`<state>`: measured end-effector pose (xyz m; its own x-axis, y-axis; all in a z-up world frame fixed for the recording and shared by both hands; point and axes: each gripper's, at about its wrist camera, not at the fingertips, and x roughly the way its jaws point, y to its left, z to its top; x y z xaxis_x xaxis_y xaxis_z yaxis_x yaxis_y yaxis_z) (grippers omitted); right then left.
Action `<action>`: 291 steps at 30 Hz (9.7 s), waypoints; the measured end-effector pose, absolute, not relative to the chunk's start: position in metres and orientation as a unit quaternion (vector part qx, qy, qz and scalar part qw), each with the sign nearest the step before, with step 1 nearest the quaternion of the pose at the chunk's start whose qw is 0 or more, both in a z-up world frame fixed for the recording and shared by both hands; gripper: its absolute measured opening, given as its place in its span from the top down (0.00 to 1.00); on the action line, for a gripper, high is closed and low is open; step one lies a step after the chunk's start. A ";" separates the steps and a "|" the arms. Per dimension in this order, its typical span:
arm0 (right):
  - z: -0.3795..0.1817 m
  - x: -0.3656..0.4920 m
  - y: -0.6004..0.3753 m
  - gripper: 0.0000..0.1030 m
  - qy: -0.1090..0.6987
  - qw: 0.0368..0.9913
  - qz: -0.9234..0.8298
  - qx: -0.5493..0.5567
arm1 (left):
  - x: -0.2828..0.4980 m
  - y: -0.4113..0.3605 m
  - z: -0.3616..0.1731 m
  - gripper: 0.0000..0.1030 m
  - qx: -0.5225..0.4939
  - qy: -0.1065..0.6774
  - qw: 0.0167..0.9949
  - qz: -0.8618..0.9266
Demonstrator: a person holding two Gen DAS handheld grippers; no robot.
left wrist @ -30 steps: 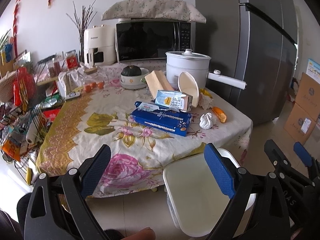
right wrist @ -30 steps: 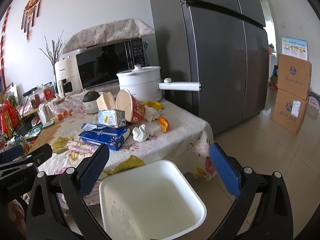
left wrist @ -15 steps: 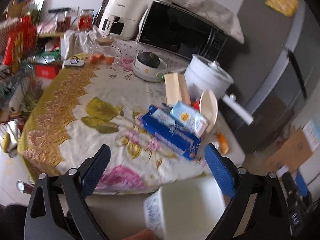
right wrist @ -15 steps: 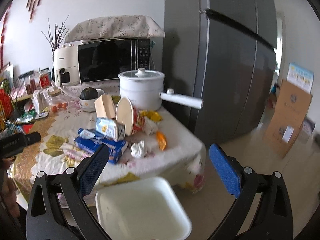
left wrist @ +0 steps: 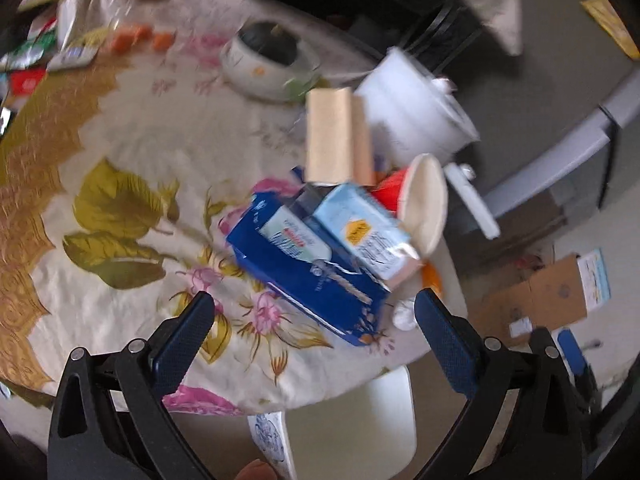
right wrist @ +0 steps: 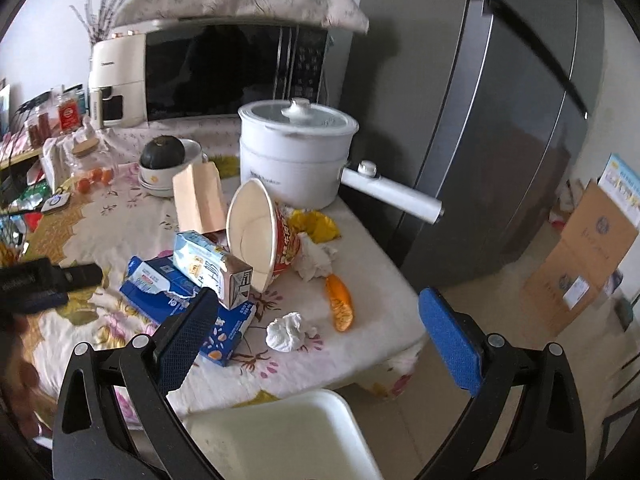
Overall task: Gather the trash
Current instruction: 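Reach the left gripper to the blue biscuit box and close on it, then lift the blue box with the left gripper while the right gripper reaches the blue bag, then grasp the blue almond biscuit bag with the right gripper and lift it, then drop the blue box and blue bag into the white bin with both grippers, then grasp the brown paper bag with the left gripper and lift it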
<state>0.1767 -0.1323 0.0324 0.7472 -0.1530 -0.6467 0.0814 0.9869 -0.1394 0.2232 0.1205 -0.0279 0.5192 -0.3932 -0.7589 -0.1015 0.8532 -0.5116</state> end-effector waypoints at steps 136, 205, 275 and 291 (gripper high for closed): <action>-0.054 0.200 0.034 0.07 0.405 0.880 0.224 -0.104 | 0.173 0.321 0.031 0.95 -0.307 0.218 0.924 0.063; 0.028 0.144 -0.180 0.11 0.312 0.949 -0.001 0.052 | 0.131 0.144 0.071 0.94 -0.207 0.217 0.937 -0.181; -0.012 0.137 -0.183 0.07 0.367 0.927 -0.058 0.046 | 0.165 0.055 -0.033 0.28 -0.117 0.409 0.894 -0.142; -0.015 0.189 -0.176 0.07 0.351 0.927 -0.130 0.024 | 0.223 0.121 -0.052 0.21 -0.188 0.435 0.878 -0.072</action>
<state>0.1885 -0.1757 -0.0146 0.7195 -0.2233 -0.6576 0.2568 0.9653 -0.0468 0.2229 0.1210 -0.0521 0.6121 -0.2899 -0.7358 -0.0373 0.9188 -0.3930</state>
